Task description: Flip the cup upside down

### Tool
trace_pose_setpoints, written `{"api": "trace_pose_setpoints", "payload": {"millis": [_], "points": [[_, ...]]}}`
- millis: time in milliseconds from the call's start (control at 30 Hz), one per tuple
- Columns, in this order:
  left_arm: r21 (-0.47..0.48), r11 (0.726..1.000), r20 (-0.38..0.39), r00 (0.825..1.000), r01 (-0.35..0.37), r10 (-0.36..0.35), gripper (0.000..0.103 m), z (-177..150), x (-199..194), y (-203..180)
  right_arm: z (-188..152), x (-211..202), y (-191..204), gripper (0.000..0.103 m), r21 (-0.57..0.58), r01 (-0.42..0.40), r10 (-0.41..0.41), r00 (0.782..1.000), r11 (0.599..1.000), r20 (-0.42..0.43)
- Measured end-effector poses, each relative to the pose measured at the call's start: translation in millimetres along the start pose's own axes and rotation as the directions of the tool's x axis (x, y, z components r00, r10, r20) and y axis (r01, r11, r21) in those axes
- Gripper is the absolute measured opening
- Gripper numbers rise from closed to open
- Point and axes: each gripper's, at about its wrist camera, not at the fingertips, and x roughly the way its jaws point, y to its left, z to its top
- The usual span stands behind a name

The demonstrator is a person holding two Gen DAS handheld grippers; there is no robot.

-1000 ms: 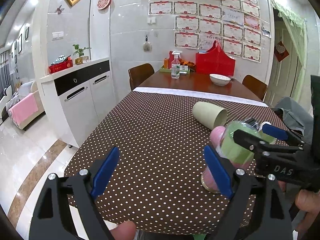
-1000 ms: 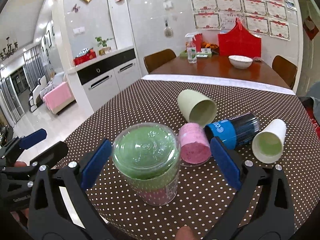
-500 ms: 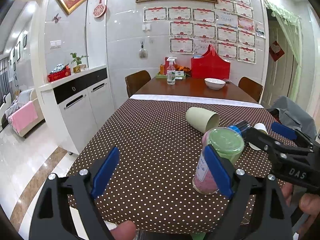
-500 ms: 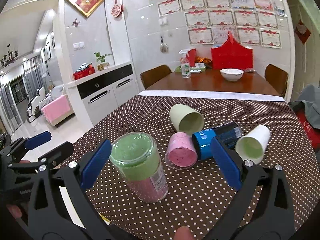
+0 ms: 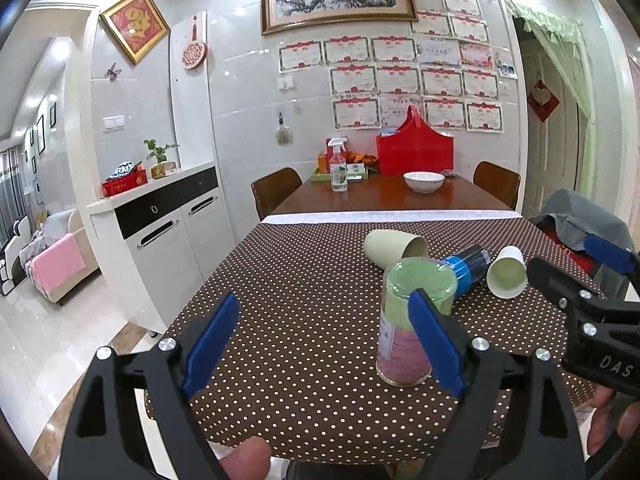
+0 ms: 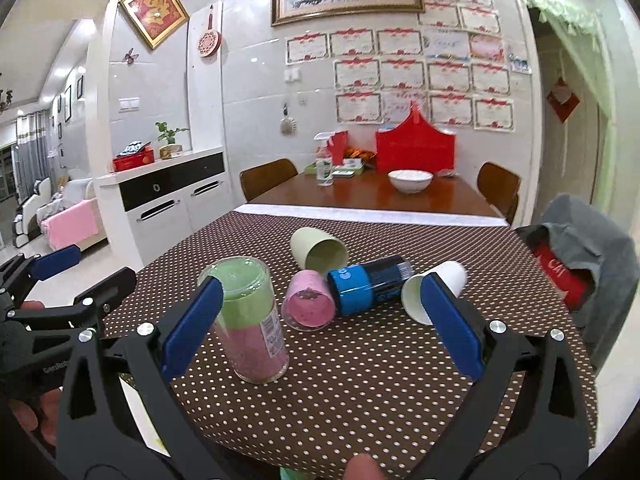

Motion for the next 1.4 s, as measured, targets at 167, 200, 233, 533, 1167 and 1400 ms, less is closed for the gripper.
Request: {"api": "trace_pose_setpoints", "payload": {"millis": [167,200,233,533,1167,1400], "points": [[0.009,1.0,0.017,1.0,0.003,-0.003,0.085,-2,-10,-3,0,-18,0,0.097,-0.003,0.036,-0.036,0.999,0.999,0.02],[0.012,1.0,0.02,1.0,0.002,-0.002,0.085,-3,-12,-3,0,-20,1,0.097,-0.002,0.039,-0.039,0.999,0.999,0.023],[0.008,1.0,0.029,1.0,0.001,-0.001,0.085,-4,-16,-3,0,-23,0,0.097,0.001,0.045,-0.045,0.999,0.999,0.026],[-0.011,1.0,0.055,0.998,-0.009,0.01,0.085,-8,-25,2,-1,-37,3,0.097,0.009,0.077,-0.078,0.996,0.997,0.044],[0.016,1.0,0.125,0.992,-0.027,0.024,0.085,-2,-47,-3,2,-48,7,0.097,0.021,0.09,-0.091,0.994,0.996,0.067],[-0.013,1.0,0.129,0.992,0.003,-0.001,0.085,-1,-49,4,3,-49,6,0.097,0.03,0.089,-0.091,0.994,0.996,0.062]]}}
